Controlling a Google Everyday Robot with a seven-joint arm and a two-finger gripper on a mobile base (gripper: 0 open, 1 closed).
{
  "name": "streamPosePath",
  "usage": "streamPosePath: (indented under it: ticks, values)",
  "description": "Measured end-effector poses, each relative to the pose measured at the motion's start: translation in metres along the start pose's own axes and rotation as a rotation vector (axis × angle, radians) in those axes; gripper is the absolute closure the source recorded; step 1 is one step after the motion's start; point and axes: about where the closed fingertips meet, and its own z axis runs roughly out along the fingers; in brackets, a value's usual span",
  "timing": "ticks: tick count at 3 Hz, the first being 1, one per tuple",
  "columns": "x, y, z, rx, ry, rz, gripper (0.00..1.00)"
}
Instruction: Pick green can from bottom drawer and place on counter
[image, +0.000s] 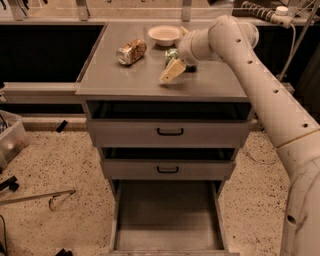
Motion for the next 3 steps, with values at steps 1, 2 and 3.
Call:
streamPosePath:
  ticks: [1, 2, 3]
  values:
    - [0.000, 0.000, 0.000, 0.000, 0.000, 0.000, 0.00]
    - [-0.001, -0.009, -0.018, 0.053, 0.009, -0.018, 0.00]
    - [-0.014, -0.028, -0.075, 0.189, 0.006, -0.041, 0.00]
